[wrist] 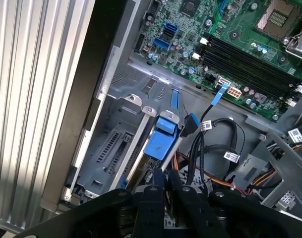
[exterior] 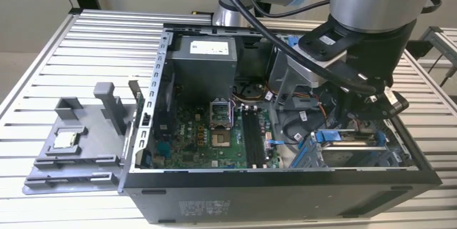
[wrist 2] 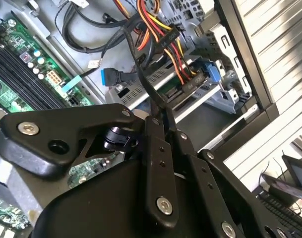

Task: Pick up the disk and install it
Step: 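Insert the second disk wire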

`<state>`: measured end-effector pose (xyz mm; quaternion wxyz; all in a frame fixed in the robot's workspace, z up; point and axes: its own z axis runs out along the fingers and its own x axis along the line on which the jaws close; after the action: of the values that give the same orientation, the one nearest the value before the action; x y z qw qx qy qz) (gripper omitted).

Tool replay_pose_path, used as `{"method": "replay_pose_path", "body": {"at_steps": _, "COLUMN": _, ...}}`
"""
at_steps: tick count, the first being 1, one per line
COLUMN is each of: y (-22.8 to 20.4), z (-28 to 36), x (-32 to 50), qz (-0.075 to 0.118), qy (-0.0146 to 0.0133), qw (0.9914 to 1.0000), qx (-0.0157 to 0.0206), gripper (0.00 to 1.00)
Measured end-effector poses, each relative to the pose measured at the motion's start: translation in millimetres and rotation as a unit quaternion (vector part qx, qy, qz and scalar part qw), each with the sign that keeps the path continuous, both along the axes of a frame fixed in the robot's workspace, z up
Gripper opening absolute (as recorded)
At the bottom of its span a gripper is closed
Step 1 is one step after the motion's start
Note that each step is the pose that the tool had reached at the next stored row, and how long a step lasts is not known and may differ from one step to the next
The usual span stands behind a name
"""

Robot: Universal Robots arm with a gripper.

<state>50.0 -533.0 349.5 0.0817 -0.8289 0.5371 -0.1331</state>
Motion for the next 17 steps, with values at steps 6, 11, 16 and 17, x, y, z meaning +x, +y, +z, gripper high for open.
{"method": "replay_pose_path", "body": {"at_steps": 6, "y": -0.1, "z": 0.0, "x": 0.1, "qz": 0.0, "qy": 0.0, "qw": 1.0, "qx": 0.0, "gripper": 0.0}}
{"method": "replay_pose_path", "body": {"at_steps": 11, "y": -0.3, "z": -0.8, "x": 0.2, "qz": 0.0, "qy": 0.0, "qw": 1.0, "qx": -0.0001, "gripper": 0.0}}
{"method": "replay_pose_path", "body": {"at_steps": 16, "y": -0.4, "z": -1.5, "x": 0.2, "qz": 0.0, "qy": 0.0, "qw": 1.0, "qx": 0.0, "gripper": 0.0}}
{"method": "replay_pose_path", "body": {"at_steps": 17, "y": -0.4, "z": -1.5, "x": 0.2, "qz": 0.0, "qy": 0.0, "qw": 1.0, "qx": 0.0, "gripper": 0.0}}
